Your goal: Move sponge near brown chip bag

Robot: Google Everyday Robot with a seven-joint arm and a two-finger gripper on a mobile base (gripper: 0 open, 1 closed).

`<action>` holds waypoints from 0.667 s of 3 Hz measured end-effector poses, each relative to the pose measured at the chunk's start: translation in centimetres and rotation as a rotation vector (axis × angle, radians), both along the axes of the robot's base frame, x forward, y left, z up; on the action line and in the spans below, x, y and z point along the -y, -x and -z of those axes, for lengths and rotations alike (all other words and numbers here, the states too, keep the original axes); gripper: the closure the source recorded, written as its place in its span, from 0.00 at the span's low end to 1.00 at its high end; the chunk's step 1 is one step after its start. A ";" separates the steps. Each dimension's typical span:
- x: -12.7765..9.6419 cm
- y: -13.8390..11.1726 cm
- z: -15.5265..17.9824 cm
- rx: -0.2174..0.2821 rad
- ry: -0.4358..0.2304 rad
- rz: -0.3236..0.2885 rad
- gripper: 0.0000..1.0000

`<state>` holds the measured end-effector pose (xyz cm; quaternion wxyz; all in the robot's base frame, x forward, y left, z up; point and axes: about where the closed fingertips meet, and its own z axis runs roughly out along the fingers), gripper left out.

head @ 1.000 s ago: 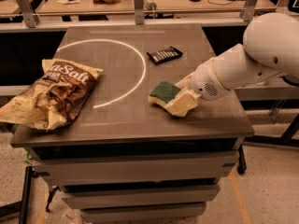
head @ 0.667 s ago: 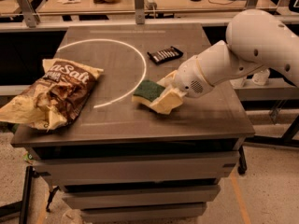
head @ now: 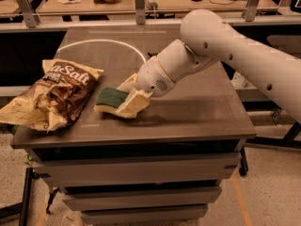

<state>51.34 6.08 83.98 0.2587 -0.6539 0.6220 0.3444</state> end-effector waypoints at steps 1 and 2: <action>-3.7 -0.1 -0.7 0.003 -0.034 -0.091 1.00; -6.2 -0.2 -0.4 -0.010 -0.005 -0.133 1.00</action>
Offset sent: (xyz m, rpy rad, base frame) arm 0.0063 0.0877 -0.0001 -0.0344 0.0287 0.1708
